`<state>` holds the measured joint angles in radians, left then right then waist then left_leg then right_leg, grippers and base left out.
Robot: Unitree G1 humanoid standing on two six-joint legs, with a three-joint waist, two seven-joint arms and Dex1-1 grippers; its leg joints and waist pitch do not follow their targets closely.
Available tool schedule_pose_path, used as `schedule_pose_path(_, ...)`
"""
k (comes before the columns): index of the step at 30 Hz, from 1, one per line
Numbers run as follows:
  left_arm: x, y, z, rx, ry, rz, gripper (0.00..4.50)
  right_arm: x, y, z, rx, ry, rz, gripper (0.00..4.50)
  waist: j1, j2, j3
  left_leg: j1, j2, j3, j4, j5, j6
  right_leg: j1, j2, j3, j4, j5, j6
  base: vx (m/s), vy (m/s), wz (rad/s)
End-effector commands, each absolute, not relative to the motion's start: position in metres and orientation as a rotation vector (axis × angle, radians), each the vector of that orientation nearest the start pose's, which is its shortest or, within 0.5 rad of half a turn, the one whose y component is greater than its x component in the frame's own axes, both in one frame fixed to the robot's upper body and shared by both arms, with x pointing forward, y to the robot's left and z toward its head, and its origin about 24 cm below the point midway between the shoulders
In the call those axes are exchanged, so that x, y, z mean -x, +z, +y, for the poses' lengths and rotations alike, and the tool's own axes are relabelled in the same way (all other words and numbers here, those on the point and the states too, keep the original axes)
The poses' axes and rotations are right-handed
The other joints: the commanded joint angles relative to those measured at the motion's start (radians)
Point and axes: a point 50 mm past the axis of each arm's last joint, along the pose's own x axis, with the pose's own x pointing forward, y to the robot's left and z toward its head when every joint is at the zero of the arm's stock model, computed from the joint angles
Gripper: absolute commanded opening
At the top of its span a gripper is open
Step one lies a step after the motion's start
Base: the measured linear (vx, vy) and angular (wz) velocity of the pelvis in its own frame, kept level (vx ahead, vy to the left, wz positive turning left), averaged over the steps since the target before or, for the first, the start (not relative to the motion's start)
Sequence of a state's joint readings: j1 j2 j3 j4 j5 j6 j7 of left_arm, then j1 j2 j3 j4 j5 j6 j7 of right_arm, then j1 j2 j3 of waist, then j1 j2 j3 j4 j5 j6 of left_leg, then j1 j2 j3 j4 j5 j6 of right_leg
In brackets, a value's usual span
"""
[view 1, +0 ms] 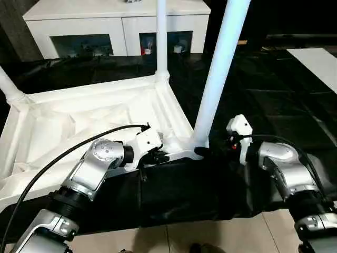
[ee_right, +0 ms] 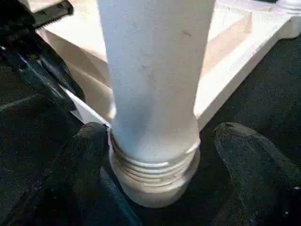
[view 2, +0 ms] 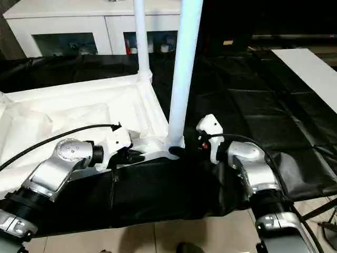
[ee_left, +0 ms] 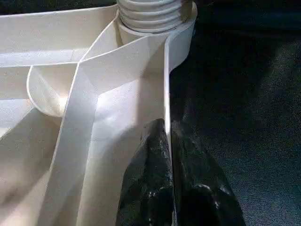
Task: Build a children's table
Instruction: Rotate leg to tighten
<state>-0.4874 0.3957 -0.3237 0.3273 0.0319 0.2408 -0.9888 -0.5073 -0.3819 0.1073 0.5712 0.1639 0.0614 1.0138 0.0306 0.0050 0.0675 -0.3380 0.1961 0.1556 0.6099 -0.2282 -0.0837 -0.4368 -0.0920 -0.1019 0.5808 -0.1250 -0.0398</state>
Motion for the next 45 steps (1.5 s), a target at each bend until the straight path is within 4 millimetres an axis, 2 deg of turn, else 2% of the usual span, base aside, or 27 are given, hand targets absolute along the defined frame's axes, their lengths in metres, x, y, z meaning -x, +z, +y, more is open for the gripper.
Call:
schedule_pose_path(1,-0.3,0.048,0.129,-0.463,-1.167,0.444,0.0,-0.324,0.061,-0.162,0.187,1.038,0.24,4.02,0.005,-0.013,-0.085,-0.019,0.017,0.009,-0.065,-0.071,0.103,0.083,-0.046,0.042,-0.053,-0.311,-0.192,0.0,0.0,0.0)
schedule_pose_path(4,-0.3,0.048,0.13,-0.466,-1.169,0.445,0.0,-0.327,0.061,-0.16,0.178,1.035,0.241,4.02,0.006,-0.013,-0.086,-0.017,0.017,0.01,-0.065,-0.07,0.102,0.082,-0.046,0.043,-0.05,-0.297,-0.199,0.0,0.0,0.0)
schedule_pose_path(6,-0.301,0.048,0.131,-0.466,-1.165,0.446,0.0,-0.329,0.06,-0.159,0.193,1.048,0.247,4.02,0.005,-0.017,-0.087,-0.018,0.017,0.01,-0.065,-0.067,0.102,0.083,-0.046,0.043,-0.048,-0.291,-0.202,0.0,0.0,0.0)
schedule_pose_path(10,-0.302,0.049,0.133,-0.468,-1.156,0.447,0.0,-0.329,0.059,-0.159,0.203,1.066,0.257,4.02,0.005,-0.018,-0.087,-0.018,0.016,0.01,-0.064,-0.076,0.1,0.084,-0.046,0.043,-0.05,-0.31,-0.194,0.0,0.0,0.0)
schedule_pose_path(11,-0.302,0.049,0.133,-0.468,-1.156,0.447,0.0,-0.329,0.059,-0.159,0.203,1.066,0.257,3.74,0.005,-0.019,-0.087,-0.018,0.016,0.01,-0.064,-0.077,0.1,0.084,-0.045,0.043,-0.05,-0.312,-0.194,0.0,0.0,0.0)
schedule_pose_path(12,-0.302,0.049,0.133,-0.466,-1.152,0.447,0.0,-0.329,0.058,-0.16,0.204,1.072,0.261,3.66,0.005,-0.023,-0.087,-0.019,0.016,0.01,-0.064,-0.078,0.099,0.084,-0.045,0.043,-0.051,-0.317,-0.192,0.0,0.0,0.0)
schedule_pose_path(16,-0.302,0.049,0.134,-0.464,-1.145,0.448,0.0,-0.33,0.057,-0.162,0.212,1.084,0.27,3.54,0.006,-0.021,-0.087,-0.018,0.017,0.01,-0.063,-0.076,0.101,0.082,-0.045,0.043,-0.05,-0.318,-0.191,0.0,0.0,0.0)
schedule_pose_path(17,-0.302,0.049,0.134,-0.464,-1.145,0.448,0.0,-0.33,0.057,-0.162,0.212,1.084,0.27,3.29,0.005,-0.02,-0.087,-0.018,0.017,0.01,-0.064,-0.077,0.1,0.082,-0.045,0.042,-0.05,-0.316,-0.196,0.0,0.0,0.0)
schedule_pose_path(22,-0.302,0.049,0.136,-0.463,-1.142,0.448,0.0,-0.331,0.057,-0.161,0.191,1.078,0.26,2.84,0.006,-0.021,-0.087,-0.018,0.016,0.009,-0.063,-0.085,0.097,0.083,-0.045,0.043,-0.05,-0.333,-0.188,0.0,0.0,0.0)
schedule_pose_path(27,-0.302,0.049,0.136,-0.457,-1.139,0.448,0.0,-0.331,0.056,-0.159,0.175,1.089,0.251,2.72,0.005,-0.024,-0.087,-0.019,0.016,0.01,-0.063,-0.084,0.097,0.082,-0.045,0.043,-0.05,-0.339,-0.185,0.0,0.0,0.0)
schedule_pose_path(32,-0.3,0.048,0.135,-0.439,-1.143,0.454,0.0,-0.33,0.053,-0.157,0.129,1.087,0.249,2.72,0.004,-0.022,-0.086,-0.018,0.016,0.01,-0.063,-0.088,0.096,0.082,-0.045,0.042,-0.05,-0.34,-0.187,0.0,0.0,0.0)
schedule_pose_path(35,-0.3,0.046,0.134,-0.42,-1.132,0.46,0.0,-0.331,0.05,-0.156,0.092,1.034,0.227,2.72,0.002,-0.022,-0.086,-0.02,0.015,0.01,-0.063,-0.096,0.09,0.082,-0.046,0.042,-0.052,-0.359,-0.182,0.0,0.0,0.0)
schedule_pose_path(39,-0.305,0.046,0.128,-0.384,-1.051,0.454,0.0,-0.338,0.046,-0.152,0.043,0.879,0.201,2.72,-0.006,-0.023,-0.083,-0.018,0.016,0.009,-0.066,-0.119,0.071,0.08,-0.044,0.04,-0.056,-0.392,-0.171,0.0,0.0,0.0)
schedule_pose_path(40,-0.312,0.046,0.121,-0.358,-0.977,0.439,0.0,-0.339,0.042,-0.143,0.011,0.804,0.192,2.72,-0.012,-0.029,-0.082,-0.017,0.014,0.01,-0.066,-0.133,0.064,0.078,-0.044,0.039,-0.061,-0.421,-0.159,0.0,0.0,0.0)
schedule_pose_path(41,-0.317,0.046,0.114,-0.339,-0.925,0.428,0.0,-0.339,0.039,-0.134,-0.015,0.761,0.189,2.72,-0.015,-0.026,-0.079,-0.016,0.012,0.011,-0.066,-0.14,0.062,0.074,-0.042,0.039,-0.065,-0.437,-0.153,0.0,0.0,0.0)
schedule_pose_path(42,-0.32,0.047,0.107,-0.319,-0.89,0.423,0.0,-0.34,0.036,-0.126,-0.017,0.716,0.192,2.72,-0.013,-0.028,-0.08,-0.011,0.009,0.012,-0.065,-0.142,0.053,0.072,-0.041,0.038,-0.071,-0.466,-0.135,0.0,0.0,0.0)
schedule_pose_path(45,-0.327,0.048,0.091,-0.292,-0.819,0.418,0.0,-0.343,0.031,-0.107,-0.027,0.599,0.208,2.72,-0.014,-0.027,-0.082,-0.016,0.007,0.01,-0.066,-0.135,0.052,0.073,-0.041,0.036,-0.072,-0.479,-0.114,0.0,0.0,0.0)
